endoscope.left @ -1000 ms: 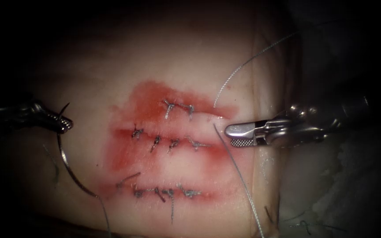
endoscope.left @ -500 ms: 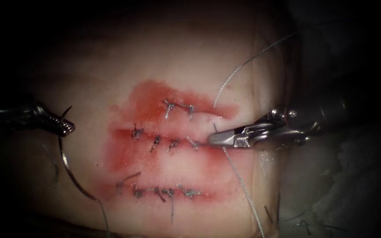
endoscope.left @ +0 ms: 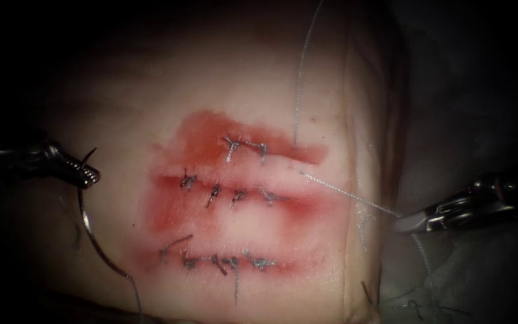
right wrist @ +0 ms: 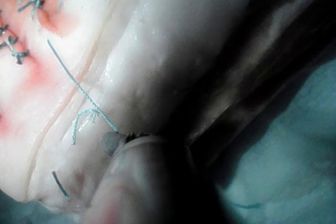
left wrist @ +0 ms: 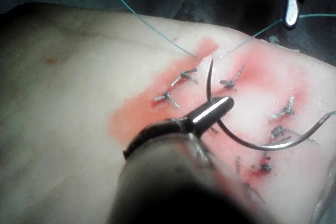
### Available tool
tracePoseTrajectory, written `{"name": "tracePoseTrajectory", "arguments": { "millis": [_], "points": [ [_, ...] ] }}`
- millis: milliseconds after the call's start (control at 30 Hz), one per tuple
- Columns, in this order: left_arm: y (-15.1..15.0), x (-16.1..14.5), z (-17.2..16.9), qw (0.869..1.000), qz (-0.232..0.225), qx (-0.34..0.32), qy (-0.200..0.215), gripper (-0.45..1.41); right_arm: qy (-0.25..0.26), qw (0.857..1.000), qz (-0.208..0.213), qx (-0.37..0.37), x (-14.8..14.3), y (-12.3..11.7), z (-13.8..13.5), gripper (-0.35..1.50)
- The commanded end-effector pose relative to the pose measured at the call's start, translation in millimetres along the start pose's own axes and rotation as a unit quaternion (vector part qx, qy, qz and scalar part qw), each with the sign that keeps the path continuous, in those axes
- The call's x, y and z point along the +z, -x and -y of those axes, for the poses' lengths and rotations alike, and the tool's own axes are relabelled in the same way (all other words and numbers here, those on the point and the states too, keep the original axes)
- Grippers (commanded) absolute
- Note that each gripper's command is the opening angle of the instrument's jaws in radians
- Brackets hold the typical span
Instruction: Wound Closure
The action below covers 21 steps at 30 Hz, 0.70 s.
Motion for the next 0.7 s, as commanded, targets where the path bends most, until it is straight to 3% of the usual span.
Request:
{"name": "tracePoseTrajectory", "arguments": {
  "millis": [33, 200, 300, 533, 700],
  "points": [
    [0.3, 0.5, -0.8, 1.0, 0.001, 0.002, 0.0, -0.45, -0.012, 1.0, 0.006, -0.001, -2.9, -0.7, 2.4, -0.35],
    [0.2, 0.5, -0.8, 1.0, 0.0, 0.002, 0.0, -0.45, -0.051, 0.998, 0.024, -0.011, -10.7, 0.4, 6.1, -0.35],
    [0.2, 0.5, -0.8, 1.0, 0.0, -0.001, 0.0, -0.45, -0.062, 0.997, 0.037, -0.008, -13.3, 1.5, 7.8, -0.35],
    [0.2, 0.5, -0.9, 1.0, 0.0, -0.007, 0.0, -0.45, -0.093, 0.994, 0.056, 0.001, -16.5, 1.7, 10.1, -0.35],
    [0.2, 0.4, -0.9, 1.0, 0.0, -0.007, 0.0, -0.45, -0.149, 0.986, 0.07, 0.002, -19.9, 2.5, 12.6, -0.35]
  ]
}}
